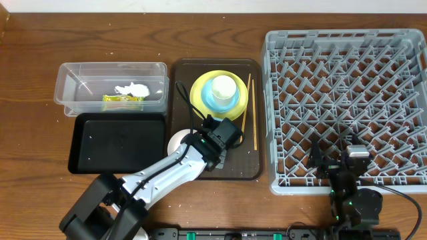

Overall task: Sort waste into correct bins and load items into the dishwasher rack
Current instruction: 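Move left gripper to white rice bowl and grasp its rim, then lift rice bowl with left gripper over black tray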

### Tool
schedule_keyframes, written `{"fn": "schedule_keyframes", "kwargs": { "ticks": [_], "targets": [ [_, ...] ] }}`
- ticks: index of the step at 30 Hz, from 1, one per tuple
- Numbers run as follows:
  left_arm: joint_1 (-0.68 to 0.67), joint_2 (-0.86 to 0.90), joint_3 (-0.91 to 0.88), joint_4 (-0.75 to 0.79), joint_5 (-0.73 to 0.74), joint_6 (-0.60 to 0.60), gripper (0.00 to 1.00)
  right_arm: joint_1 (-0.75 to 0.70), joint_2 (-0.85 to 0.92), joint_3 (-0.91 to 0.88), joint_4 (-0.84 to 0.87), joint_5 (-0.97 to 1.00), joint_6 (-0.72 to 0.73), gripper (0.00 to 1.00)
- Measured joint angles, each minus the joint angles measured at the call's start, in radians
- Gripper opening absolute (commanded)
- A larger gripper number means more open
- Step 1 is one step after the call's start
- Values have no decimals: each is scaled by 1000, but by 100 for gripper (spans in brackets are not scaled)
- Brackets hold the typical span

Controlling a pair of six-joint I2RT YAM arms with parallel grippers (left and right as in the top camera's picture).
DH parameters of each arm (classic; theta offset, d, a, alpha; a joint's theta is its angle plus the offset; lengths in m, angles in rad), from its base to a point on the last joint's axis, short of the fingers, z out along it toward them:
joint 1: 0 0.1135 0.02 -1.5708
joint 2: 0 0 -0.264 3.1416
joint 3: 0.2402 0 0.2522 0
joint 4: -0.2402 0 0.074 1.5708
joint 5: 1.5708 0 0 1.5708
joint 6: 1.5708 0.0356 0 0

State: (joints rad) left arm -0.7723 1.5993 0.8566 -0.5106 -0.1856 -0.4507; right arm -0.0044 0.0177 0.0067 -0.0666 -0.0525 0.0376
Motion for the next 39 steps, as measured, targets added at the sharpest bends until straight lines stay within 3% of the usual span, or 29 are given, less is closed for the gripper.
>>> {"fn": "schedule_keyframes", "kwargs": {
  "ticks": [3,15,22,33,39],
  "targets": [
    [0,0,0,-2,0,-1,7,0,0,0,0,0,0,99],
    [0,-20,0,-6,0,3,6,0,0,0,0,0,0,99],
    [0,-169,2,-9,-21,3,6,0,0,0,0,0,0,99],
    [0,-351,8,-93,-320,3,6,0,0,0,0,0,0,99],
    [61,-360,8,-99,-357,3,6,0,0,0,0,0,0,99]
  ]
}}
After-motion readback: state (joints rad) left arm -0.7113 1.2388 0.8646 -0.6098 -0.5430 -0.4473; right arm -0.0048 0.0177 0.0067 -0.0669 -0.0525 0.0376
